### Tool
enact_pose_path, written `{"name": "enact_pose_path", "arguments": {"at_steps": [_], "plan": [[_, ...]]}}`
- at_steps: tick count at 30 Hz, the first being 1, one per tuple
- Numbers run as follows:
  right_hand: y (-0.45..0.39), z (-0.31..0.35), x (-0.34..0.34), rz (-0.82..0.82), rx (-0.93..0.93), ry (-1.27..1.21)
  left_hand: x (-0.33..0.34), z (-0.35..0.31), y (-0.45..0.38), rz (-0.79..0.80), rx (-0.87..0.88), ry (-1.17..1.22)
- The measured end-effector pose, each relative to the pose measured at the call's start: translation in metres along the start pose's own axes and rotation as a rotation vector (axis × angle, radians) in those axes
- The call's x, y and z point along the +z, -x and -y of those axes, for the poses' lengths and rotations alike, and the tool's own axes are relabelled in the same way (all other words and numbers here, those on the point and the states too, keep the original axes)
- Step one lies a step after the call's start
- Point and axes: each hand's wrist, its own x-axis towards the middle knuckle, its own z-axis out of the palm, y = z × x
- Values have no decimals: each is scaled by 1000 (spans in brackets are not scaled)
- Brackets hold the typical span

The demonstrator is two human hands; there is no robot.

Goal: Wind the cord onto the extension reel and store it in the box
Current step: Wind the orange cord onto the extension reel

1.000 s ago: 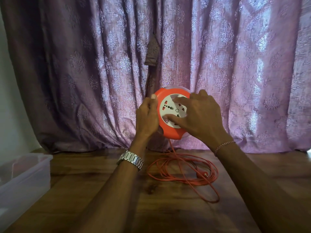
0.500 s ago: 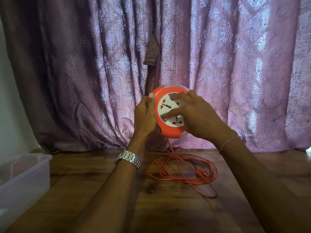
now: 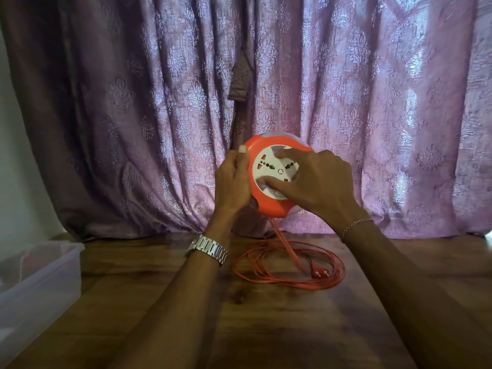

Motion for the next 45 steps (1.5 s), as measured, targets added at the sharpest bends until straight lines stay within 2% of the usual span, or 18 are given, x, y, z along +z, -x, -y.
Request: {"name": "enact_pose_path", "arguments": {"at_steps": [5,10,13,15,20,30,37,42,45], "plan": [[-7,-7,3,-31,-148,61,0,1,-1,7,-8,15],[-10,-12,-4,211,-404,-80,-3,4,-4,-16,-30,36],[-8,-5,-8,356,-397,20,-3,4,-5,-12,-23,33],[-7,-1,-10,385,-383,68,-3,3,-5,-7,-19,35],[-7,-2,-13,302,-346,128,-2,7,-3,16,-14,47],[2,4,-6,162,-14,61,4,6,-1,12,55,-49],[3,7,4,10,152,23,4,3,0,14,33,6],[-2,3,7,-61,-22,137,1,1,-3,1,-2,50],[-6,-2,5,-20,-238,19,-3,2,-5,-22,-7,56]]}}
